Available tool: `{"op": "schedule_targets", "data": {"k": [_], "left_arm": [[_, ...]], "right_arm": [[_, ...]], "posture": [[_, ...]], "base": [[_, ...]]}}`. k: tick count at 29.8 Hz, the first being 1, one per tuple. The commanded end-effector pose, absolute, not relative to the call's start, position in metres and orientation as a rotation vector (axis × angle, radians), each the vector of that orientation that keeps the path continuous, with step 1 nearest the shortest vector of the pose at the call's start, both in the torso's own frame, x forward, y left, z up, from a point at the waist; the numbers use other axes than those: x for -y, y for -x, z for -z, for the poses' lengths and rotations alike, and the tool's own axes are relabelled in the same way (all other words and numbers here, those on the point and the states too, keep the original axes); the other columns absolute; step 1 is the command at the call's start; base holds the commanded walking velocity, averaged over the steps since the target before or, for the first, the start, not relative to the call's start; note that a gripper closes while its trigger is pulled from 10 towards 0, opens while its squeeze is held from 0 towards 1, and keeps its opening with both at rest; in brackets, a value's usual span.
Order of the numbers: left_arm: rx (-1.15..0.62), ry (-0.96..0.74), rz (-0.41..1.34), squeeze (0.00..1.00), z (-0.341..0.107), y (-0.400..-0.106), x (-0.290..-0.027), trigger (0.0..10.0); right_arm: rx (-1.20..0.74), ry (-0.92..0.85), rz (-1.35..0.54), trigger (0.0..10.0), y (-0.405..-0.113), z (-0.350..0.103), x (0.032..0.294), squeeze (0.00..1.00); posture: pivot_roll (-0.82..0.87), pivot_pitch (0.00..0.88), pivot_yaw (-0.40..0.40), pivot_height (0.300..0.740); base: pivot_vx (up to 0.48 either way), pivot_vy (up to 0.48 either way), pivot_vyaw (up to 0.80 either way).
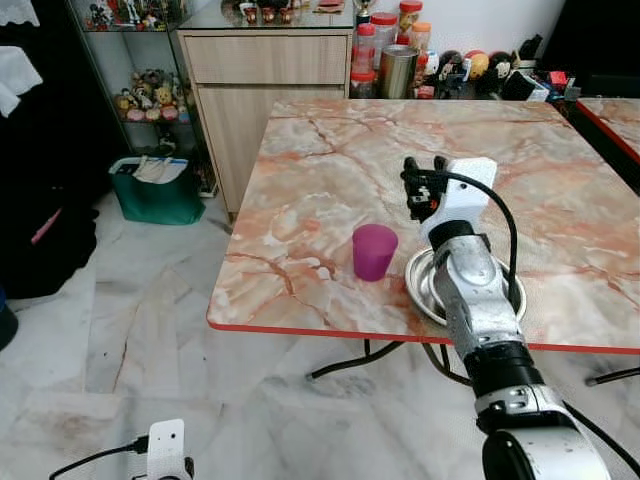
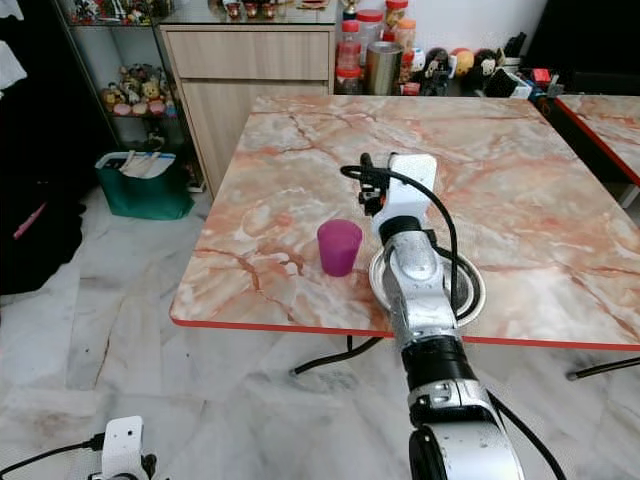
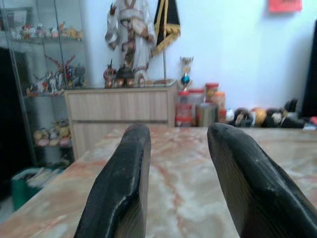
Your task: Setting the table
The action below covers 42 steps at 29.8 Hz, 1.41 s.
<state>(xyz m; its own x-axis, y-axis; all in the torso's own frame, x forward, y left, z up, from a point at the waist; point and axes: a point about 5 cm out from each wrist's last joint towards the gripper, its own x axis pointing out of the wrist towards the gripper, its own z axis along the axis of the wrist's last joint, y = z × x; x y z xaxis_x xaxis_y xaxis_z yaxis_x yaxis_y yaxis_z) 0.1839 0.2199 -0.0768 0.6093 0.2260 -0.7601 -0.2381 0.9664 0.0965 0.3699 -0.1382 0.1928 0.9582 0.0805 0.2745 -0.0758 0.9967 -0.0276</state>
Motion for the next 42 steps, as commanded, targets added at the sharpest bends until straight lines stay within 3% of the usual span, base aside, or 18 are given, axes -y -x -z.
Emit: {"op": "schedule_targets", "data": {"k": [1, 24, 32, 34, 42], "left_arm": [[-0.883, -0.002, -0.253, 0.00, 0.079, -0.182, -0.216, 10.0], [-0.895, -0.011, -0.255, 0.00, 0.080, -0.177, -0.219, 10.0], [-0.901, -0.011, -0.245, 0.00, 0.081, -0.176, -0.217, 10.0], [-0.901, -0.012, -0.244, 0.00, 0.081, -0.176, -0.217, 10.0], [-0.900, -0.009, -0.248, 0.00, 0.081, -0.176, -0.217, 10.0]], "right_arm": [[0.343, 0.024, -0.061, 10.0, -0.365, -0.201, 0.144, 0.00], [0.345, 0.044, -0.030, 10.0, -0.330, -0.176, 0.163, 0.00], [0.229, 0.119, -0.070, 10.0, -0.308, -0.131, 0.166, 0.00], [0.088, 0.076, -0.047, 10.0, -0.303, -0.097, 0.170, 0.00], [-0.172, -0.008, 0.013, 10.0, -0.292, -0.039, 0.182, 0.00]], "posture": [[0.04, 0.023, -0.007, 0.740], [0.03, 0.000, -0.010, 0.740], [0.02, 0.000, -0.010, 0.740], [0.02, 0.000, -0.012, 0.740], [0.02, 0.002, -0.012, 0.740]], "base": [[0.000, -0.480, 0.00], [0.000, -0.474, 0.00], [0.000, -0.472, 0.00], [0.000, -0.472, 0.00], [0.000, -0.472, 0.00]]}}
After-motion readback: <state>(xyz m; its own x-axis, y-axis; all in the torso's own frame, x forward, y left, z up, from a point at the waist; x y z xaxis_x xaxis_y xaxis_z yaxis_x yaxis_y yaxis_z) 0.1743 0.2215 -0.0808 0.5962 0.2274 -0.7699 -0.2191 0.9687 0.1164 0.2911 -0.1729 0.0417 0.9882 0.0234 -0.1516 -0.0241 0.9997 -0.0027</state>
